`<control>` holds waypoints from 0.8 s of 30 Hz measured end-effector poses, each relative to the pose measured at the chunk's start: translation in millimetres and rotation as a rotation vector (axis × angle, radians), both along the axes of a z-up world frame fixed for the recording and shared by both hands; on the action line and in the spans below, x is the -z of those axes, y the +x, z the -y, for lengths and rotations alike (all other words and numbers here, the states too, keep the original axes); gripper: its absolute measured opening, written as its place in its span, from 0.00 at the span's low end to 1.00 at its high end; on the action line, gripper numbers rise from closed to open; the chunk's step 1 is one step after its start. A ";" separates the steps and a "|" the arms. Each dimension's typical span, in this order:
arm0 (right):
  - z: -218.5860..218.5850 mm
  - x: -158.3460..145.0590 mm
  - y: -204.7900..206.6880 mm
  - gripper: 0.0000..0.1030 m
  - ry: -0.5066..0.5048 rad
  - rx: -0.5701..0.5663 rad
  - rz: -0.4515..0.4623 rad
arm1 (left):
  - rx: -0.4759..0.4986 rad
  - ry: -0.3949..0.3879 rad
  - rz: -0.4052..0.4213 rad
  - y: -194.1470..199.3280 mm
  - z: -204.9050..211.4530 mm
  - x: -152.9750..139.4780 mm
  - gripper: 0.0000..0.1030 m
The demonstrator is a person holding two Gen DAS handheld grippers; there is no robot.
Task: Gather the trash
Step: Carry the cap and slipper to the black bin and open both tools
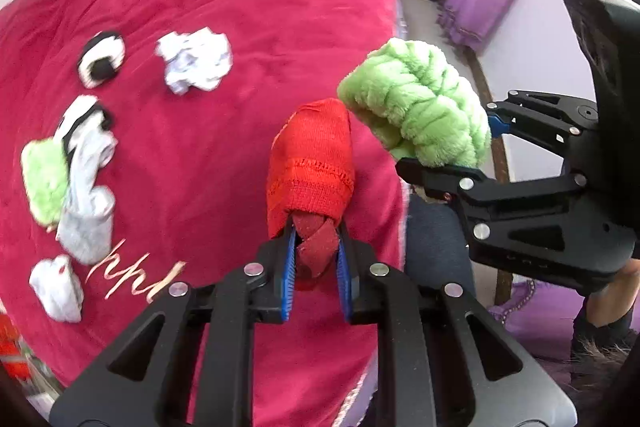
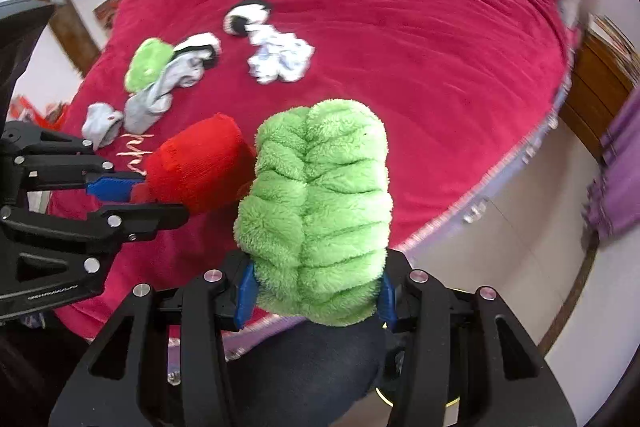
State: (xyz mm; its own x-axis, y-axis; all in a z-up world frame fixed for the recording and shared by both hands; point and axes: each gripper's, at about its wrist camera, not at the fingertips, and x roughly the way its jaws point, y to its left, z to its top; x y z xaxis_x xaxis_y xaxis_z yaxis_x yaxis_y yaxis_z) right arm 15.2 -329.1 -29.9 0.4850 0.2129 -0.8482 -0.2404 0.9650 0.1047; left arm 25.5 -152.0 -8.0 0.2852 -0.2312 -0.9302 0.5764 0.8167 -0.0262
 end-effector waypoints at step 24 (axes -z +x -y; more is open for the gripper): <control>137.1 11.4 -86.0 0.43 -0.026 0.416 -0.051 | 0.335 0.054 0.026 -32.1 146.4 15.8 0.18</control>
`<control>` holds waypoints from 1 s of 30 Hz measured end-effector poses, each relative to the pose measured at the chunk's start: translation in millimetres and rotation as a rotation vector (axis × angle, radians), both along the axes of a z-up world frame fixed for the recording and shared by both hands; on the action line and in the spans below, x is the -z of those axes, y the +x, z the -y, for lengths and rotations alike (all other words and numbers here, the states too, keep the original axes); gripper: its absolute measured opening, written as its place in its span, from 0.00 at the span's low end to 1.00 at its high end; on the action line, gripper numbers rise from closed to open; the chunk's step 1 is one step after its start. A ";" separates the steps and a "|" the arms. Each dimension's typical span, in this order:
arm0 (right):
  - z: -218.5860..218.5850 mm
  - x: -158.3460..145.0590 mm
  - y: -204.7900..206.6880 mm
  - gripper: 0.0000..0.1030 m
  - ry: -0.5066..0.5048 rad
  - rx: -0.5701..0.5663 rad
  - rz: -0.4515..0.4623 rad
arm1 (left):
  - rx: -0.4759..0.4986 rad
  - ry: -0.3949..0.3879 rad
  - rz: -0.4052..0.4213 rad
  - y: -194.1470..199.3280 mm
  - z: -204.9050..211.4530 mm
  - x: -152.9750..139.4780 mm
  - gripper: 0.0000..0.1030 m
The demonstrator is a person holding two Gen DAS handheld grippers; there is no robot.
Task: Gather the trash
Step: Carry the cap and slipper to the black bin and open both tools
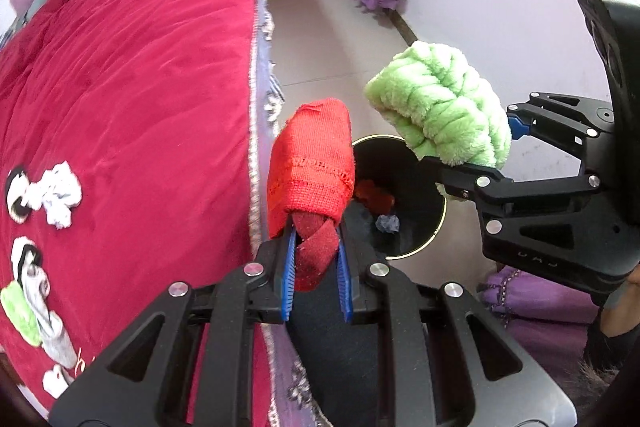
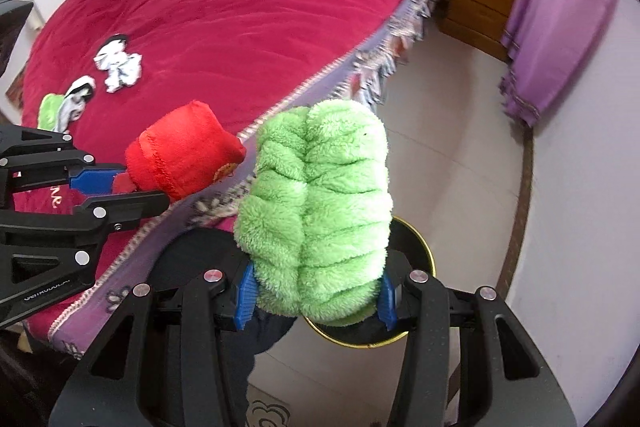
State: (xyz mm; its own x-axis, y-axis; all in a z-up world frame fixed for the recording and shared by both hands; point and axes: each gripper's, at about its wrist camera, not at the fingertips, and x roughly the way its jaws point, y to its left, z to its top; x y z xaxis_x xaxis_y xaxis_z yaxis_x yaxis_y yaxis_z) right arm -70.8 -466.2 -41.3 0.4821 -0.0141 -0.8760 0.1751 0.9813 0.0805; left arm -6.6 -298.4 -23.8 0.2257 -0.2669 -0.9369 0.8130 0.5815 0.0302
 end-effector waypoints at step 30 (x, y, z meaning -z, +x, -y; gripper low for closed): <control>82.1 37.8 -49.9 0.44 0.025 0.252 -0.087 | 0.175 0.107 -0.011 -13.2 110.0 57.0 0.67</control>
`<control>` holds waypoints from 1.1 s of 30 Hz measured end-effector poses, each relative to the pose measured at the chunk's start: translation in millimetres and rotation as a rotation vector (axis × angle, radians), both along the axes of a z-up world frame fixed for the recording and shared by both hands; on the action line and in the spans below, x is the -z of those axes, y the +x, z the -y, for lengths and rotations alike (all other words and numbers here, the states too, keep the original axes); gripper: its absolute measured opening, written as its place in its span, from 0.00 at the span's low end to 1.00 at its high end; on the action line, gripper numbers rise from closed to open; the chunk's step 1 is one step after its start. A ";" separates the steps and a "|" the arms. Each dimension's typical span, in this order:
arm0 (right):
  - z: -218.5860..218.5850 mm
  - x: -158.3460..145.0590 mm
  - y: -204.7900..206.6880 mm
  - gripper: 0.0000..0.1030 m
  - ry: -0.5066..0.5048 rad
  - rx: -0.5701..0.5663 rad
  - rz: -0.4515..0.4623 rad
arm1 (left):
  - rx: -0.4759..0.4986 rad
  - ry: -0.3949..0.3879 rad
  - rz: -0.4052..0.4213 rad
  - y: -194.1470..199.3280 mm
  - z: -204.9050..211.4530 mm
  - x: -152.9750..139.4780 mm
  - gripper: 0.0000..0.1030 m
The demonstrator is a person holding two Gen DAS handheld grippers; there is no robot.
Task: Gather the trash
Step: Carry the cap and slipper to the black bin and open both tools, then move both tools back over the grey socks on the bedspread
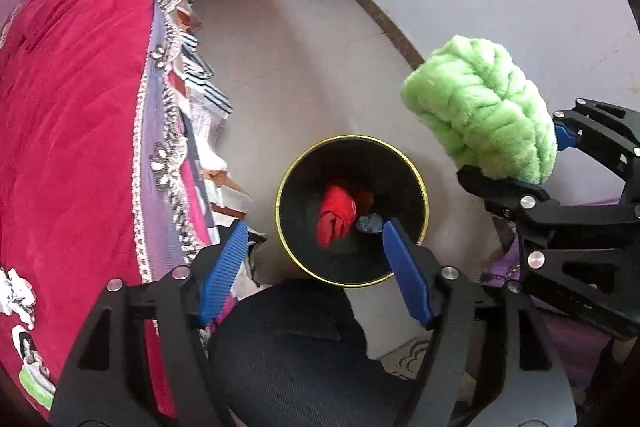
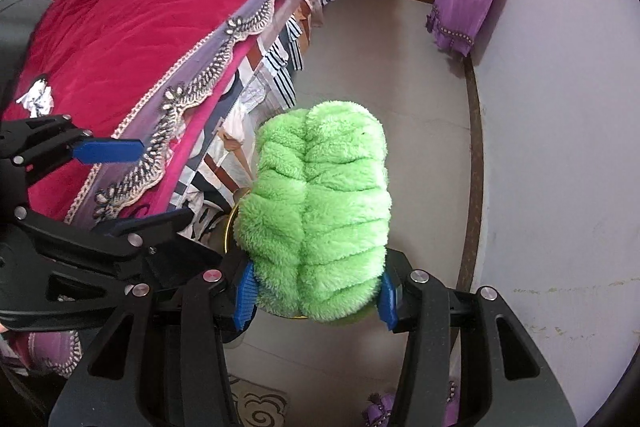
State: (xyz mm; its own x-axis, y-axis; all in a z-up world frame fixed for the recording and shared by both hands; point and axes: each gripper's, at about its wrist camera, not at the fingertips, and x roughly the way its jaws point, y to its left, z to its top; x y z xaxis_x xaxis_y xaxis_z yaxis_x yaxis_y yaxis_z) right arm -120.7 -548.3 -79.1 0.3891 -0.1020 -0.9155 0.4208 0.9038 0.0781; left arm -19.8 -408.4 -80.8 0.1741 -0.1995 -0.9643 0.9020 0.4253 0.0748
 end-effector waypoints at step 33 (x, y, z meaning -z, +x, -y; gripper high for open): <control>-36.5 6.8 47.1 0.86 -0.103 -0.042 -0.071 | -0.289 -0.008 -0.010 52.1 -84.9 -15.3 0.86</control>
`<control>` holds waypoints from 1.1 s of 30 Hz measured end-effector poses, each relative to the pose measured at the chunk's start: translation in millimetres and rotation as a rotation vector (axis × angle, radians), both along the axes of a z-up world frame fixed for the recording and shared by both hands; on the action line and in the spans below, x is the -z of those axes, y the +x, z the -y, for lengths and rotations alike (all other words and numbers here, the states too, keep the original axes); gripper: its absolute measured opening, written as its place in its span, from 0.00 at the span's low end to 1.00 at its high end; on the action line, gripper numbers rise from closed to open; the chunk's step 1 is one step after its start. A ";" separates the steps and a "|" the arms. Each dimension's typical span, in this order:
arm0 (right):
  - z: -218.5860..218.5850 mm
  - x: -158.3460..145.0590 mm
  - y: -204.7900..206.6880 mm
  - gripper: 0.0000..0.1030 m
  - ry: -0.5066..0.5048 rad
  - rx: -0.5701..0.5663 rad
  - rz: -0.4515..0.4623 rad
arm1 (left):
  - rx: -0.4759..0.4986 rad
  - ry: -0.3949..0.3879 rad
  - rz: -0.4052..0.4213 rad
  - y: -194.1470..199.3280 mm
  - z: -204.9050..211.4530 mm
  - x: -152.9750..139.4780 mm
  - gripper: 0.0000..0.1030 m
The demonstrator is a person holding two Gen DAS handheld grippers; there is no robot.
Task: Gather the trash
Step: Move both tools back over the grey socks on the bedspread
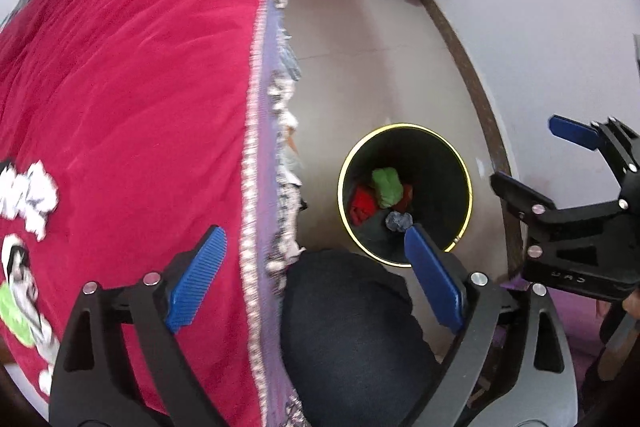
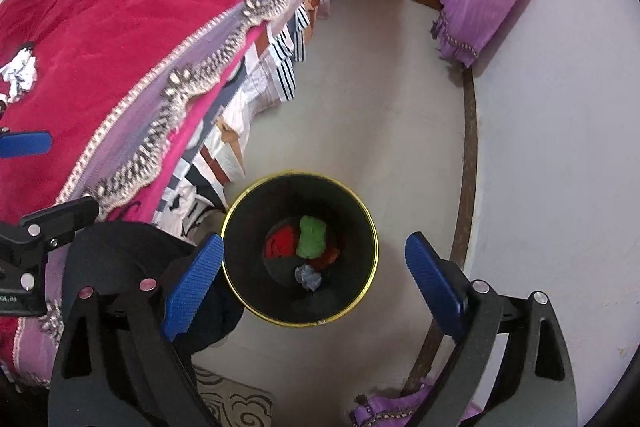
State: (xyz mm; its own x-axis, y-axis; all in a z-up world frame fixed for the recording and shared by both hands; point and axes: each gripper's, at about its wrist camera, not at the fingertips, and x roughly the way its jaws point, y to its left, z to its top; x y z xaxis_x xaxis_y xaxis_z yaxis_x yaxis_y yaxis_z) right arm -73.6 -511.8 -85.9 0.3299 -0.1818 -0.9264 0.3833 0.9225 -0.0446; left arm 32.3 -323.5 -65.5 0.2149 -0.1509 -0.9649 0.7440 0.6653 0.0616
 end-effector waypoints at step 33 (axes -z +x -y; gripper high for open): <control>-205.6 -71.2 116.8 0.86 -0.075 -0.438 0.142 | -0.595 -0.084 0.090 31.4 -231.3 -52.1 0.86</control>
